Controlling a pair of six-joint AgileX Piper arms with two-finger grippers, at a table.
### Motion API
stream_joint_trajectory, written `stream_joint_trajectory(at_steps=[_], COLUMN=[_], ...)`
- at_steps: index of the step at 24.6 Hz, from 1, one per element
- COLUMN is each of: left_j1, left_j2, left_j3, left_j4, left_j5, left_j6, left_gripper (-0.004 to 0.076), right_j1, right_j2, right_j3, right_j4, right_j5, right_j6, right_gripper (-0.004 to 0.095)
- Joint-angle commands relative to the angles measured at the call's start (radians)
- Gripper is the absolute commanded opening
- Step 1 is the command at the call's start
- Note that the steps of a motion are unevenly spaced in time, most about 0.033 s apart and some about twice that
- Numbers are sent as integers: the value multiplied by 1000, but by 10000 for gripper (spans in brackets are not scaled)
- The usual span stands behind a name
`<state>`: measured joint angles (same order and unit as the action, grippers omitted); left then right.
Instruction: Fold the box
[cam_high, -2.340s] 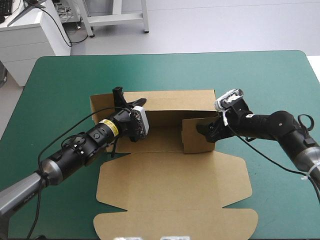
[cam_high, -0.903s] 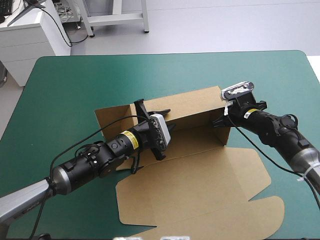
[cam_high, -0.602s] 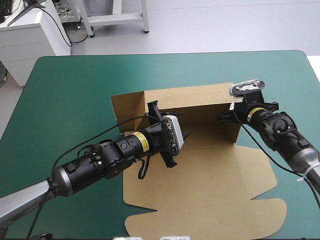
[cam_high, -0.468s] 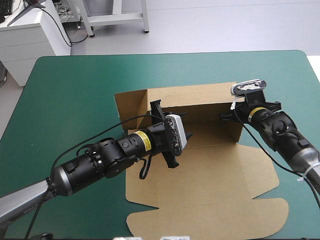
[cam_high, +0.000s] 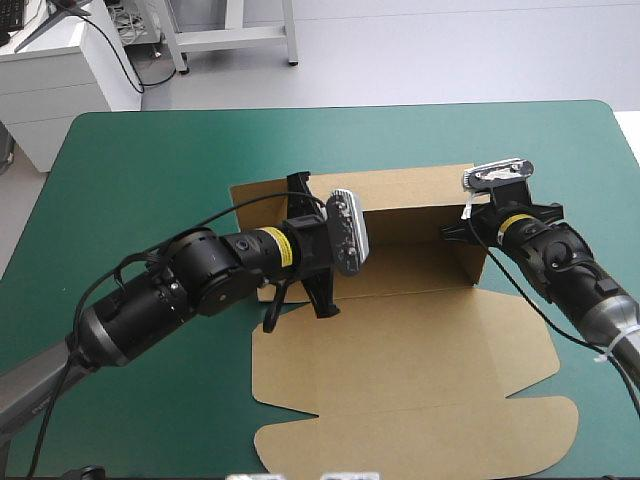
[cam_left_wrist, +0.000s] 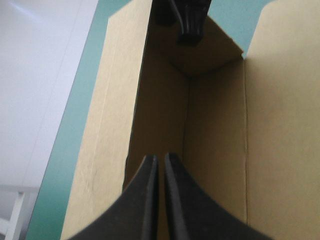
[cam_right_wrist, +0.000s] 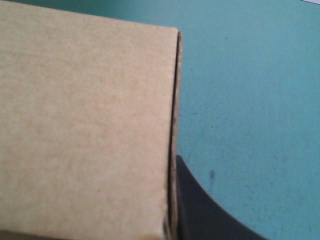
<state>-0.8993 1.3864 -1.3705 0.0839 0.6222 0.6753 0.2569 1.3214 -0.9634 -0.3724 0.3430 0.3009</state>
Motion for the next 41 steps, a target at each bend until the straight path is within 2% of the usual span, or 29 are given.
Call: stream_joint_trajectory(at_steps=[1,6,10,17,24,27,31,34,36,39,41], left_j1=[75,269,483,785,910,920,920,919,919,919,919], left_j2=[-16,-8,-8,-12,-23,-76,-210,-312,-371,-418,-418], left_j3=[-125,-241,-319,-336,-318,-224,20,199,302,385,408], left_j4=[-7,-59,-219,-366,-357,-354,-364,-356,-322,-312,-321], left_j5=[119,274,364,404,524,463,300,247,168,113,140], left_j6=[-17,-65,-110,-228,-230,-240,-262,-260,-257,-259,-281], left_gripper=[17,17,17,-4,-9,-9,-9,-9,-9,-9,-9], right_j1=[-9,-9,-9,-9,-9,-9,-9,-9,-9,-9,-9], right_j2=[-21,-21,-21,-21,-21,-21,-21,-21,-23,-29,-36], right_j3=[-26,-26,-26,-26,-26,-26,-26,-26,-27,-71,-135], right_j4=[-51,-51,-51,-51,-51,-49,-47,-47,-28,11,141], right_j5=[-6,-14,-14,-10,-6,-6,1,1,13,125,238], right_j6=[-15,-15,-15,-15,-15,-10,-10,-10,-10,-43,-208], right_gripper=[-19,-19,-19,-19,-19,-19,-19,-19,-19,-19,-19])
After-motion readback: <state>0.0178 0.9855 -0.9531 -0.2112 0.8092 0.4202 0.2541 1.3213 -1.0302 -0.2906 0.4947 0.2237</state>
